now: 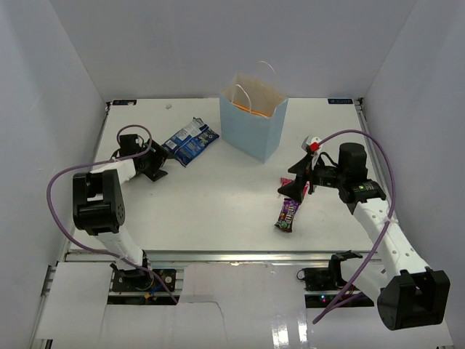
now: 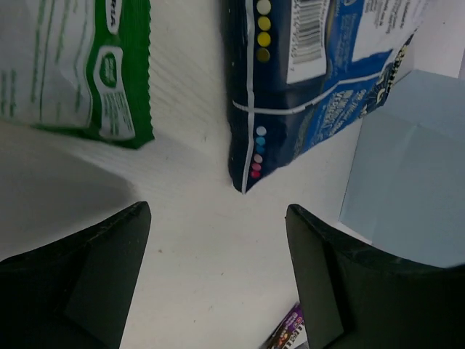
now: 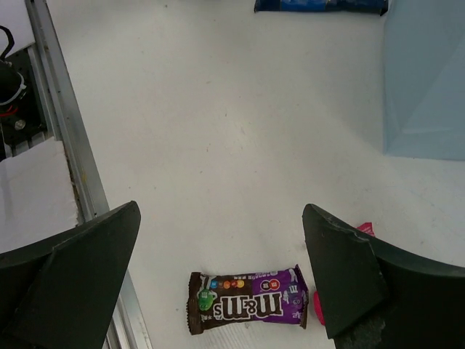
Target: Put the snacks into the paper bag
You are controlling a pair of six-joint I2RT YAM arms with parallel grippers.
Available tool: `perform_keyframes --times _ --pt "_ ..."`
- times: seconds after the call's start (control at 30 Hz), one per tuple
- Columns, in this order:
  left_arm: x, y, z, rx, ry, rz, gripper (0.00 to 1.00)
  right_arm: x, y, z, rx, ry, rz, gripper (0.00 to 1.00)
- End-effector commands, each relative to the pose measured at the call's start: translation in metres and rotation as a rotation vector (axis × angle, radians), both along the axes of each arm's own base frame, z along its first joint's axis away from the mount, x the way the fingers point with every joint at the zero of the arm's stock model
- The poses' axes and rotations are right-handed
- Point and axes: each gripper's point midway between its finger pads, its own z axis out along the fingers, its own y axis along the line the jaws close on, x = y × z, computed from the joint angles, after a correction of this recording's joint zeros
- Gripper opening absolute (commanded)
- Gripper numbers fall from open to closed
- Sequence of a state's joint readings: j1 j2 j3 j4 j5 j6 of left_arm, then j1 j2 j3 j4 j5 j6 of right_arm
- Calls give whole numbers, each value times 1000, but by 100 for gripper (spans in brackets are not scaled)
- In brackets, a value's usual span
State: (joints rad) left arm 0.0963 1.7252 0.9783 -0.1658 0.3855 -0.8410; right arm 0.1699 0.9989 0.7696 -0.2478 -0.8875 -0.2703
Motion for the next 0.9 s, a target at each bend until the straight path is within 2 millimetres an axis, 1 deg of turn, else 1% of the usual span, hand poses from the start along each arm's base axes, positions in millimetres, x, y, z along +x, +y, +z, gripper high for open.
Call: perform_keyframes --times 0.0,0.03,0.07,0.1,0.13,0.2,0.23,0.3,0.33,0.37,0.4,0.43,0.5,0.53,0.63,0.67,0.73,0.77,0.83,0.87 --pt "37 -9 20 -81 -128 -21 85 -4 5 10 35 -60 55 98" --pt "39 -9 16 -81 -121 -24 85 -4 5 8 34 -57 56 98" --pt "49 -7 20 -75 -156 -21 85 -4 5 9 35 -57 56 98" --pt "52 -8 18 -77 -160 -25 85 -5 5 9 38 -58 62 98" --pt "54 -7 8 -74 -143 -22 85 -7 6 10 41 -60 67 98" --pt "60 -4 4 -58 -140 -17 85 -7 5 12 41 -70 65 98" --pt "61 -2 -4 -50 -126 -15 85 -7 6 13 41 -74 65 98" --pt "64 0 -10 -34 -119 -13 85 -7 6 14 41 -80 67 98" --pt "68 1 -10 -28 -125 -14 85 -7 5 13 40 -79 64 98" --pt "69 1 -20 -30 -106 -15 82 -7 5 13 39 -82 63 98" --pt "73 -1 -19 -35 -113 -24 80 -7 5 13 39 -80 65 98" --pt "73 -1 -28 -40 -95 -27 77 -6 5 13 39 -79 63 98" --pt "77 -4 -31 -42 -95 -39 73 -7 6 12 39 -76 66 98" --pt "77 -5 -36 -41 -88 -44 68 -6 5 11 40 -72 66 98" --pt "79 -9 -39 -45 -94 -70 56 -6 6 9 39 -68 69 98" --pt "78 -9 -40 -43 -95 -72 51 -7 6 9 42 -64 72 98" --pt "77 -9 -39 -24 -115 -94 47 -8 7 9 44 -62 79 98" --pt "78 -8 -32 -14 -136 -105 40 -10 7 9 47 -61 87 98" --pt "79 -7 -22 28 -179 -149 31 -12 8 9 51 -67 101 98" --pt "80 -7 -7 45 -213 -159 23 -15 9 9 57 -67 115 98"
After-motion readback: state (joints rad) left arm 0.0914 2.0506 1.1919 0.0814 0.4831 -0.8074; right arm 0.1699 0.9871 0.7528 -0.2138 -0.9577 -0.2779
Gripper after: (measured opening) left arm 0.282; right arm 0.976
